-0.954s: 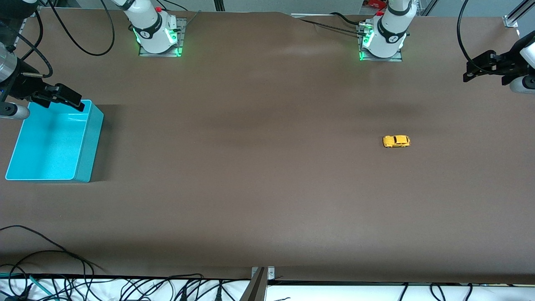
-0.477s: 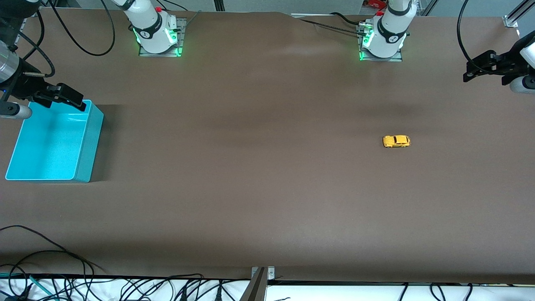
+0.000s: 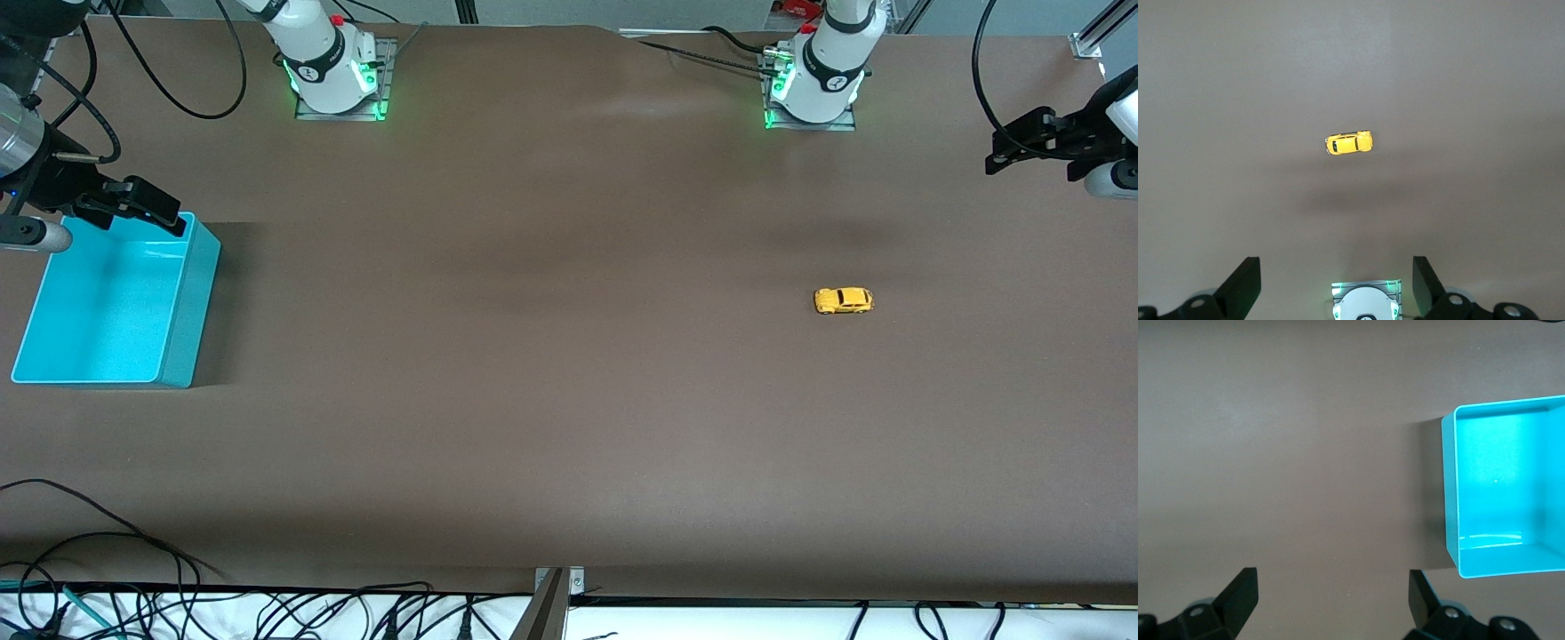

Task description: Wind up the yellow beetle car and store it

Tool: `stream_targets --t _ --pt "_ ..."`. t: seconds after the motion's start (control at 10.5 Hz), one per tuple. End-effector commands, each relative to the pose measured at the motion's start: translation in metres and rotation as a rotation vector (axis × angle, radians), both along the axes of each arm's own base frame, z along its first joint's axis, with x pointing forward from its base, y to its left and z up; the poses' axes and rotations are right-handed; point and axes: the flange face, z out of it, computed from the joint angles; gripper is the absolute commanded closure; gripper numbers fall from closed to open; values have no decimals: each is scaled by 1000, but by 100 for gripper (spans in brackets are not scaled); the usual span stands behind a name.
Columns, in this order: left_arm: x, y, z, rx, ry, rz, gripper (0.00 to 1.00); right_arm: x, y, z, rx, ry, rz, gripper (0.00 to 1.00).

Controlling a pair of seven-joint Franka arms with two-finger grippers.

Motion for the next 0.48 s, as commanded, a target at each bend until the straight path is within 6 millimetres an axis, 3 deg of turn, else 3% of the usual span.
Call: stream_targets --t 0.0,0.38 --pt "0 7 6 -11 3 8 0 -1 1 8 -2 0 -2 0" --pt "0 8 7 -14 1 11 0 -1 0 7 -2 1 -2 0"
